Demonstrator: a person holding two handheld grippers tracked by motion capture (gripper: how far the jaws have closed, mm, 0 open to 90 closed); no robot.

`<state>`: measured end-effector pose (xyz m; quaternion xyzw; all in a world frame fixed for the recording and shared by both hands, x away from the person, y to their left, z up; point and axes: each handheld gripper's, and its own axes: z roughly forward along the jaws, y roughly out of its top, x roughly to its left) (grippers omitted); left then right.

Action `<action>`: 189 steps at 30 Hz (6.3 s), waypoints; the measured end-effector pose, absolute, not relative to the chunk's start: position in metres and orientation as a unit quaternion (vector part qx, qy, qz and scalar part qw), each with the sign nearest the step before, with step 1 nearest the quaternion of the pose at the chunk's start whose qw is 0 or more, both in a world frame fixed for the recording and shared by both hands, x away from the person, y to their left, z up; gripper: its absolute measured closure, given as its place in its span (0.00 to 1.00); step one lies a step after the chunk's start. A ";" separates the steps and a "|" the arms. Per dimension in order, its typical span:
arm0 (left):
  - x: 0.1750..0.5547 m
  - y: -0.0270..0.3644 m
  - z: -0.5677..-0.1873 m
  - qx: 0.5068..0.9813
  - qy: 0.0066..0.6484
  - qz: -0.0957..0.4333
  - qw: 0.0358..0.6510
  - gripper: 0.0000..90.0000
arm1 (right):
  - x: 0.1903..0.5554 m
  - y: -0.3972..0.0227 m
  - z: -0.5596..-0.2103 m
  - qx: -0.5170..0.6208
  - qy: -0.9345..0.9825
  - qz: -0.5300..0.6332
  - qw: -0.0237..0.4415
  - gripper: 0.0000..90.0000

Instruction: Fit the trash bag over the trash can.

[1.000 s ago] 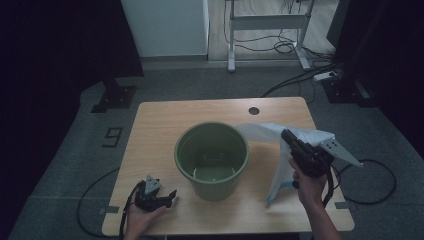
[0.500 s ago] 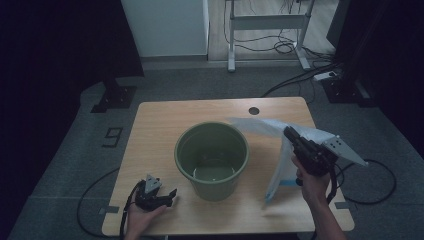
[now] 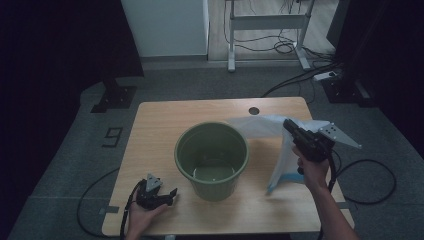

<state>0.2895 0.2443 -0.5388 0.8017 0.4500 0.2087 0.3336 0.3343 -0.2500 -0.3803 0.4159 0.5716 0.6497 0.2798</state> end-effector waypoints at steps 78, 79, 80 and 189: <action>0.273 0.252 -0.496 0.749 0.455 0.215 0.432 0.25 | 0.238 -0.191 -0.264 0.244 0.595 0.717 0.269 0.99; 0.273 0.251 -0.496 0.749 0.454 0.215 0.432 0.25 | 0.237 -0.192 -0.265 0.243 0.595 0.716 0.272 0.99; 0.273 0.251 -0.496 0.750 0.454 0.215 0.431 0.25 | 0.236 -0.193 -0.265 0.243 0.595 0.716 0.273 0.99; 0.288 0.129 -0.377 0.771 0.366 0.209 0.477 1.00 | 0.241 -0.144 -0.394 0.329 0.648 0.658 0.197 0.48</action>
